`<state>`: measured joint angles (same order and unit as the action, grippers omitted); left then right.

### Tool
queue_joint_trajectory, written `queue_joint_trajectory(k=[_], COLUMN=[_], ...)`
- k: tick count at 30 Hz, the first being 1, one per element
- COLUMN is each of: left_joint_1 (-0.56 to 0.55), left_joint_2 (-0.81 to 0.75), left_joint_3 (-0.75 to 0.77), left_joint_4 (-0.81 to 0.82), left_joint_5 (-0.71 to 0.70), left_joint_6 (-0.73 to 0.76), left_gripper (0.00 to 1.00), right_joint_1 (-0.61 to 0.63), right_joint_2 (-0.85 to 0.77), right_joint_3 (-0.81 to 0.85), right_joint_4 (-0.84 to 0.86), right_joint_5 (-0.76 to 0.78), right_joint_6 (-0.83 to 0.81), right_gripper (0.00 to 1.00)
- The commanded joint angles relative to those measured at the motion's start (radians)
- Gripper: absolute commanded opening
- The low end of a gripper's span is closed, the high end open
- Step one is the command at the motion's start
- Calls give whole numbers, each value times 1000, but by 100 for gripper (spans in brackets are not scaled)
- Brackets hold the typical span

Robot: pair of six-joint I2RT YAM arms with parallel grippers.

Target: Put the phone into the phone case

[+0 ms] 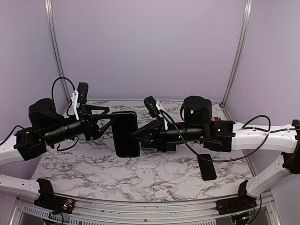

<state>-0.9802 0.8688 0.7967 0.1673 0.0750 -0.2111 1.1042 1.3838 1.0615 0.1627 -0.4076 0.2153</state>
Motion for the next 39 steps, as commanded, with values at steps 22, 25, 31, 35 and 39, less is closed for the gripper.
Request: queue_joint_trajectory(k=[22, 25, 31, 35, 39], left_joint_1=[70, 83, 103, 113, 123], left_joint_2=[123, 123, 126, 129, 130], left_joint_3=[115, 112, 110, 111, 114], left_joint_4=[-365, -366, -367, -369, -378], left_joint_5=[-638, -625, -600, -598, -614], left_joint_6=[-103, -115, -133, -136, -131], left_gripper=[76, 76, 76, 76, 77], right_joint_1=[-331, -332, -354, -359, -358], right_joint_2=[893, 949, 986, 989, 984], right_joint_3=[577, 630, 698, 673, 665], right_joint_4=[36, 21, -146, -138, -154], right_joint_5=[-254, -269, -149, -120, -86], right_joint_6=[635, 643, 560, 573, 561], right_gripper=[0, 0, 19, 24, 24])
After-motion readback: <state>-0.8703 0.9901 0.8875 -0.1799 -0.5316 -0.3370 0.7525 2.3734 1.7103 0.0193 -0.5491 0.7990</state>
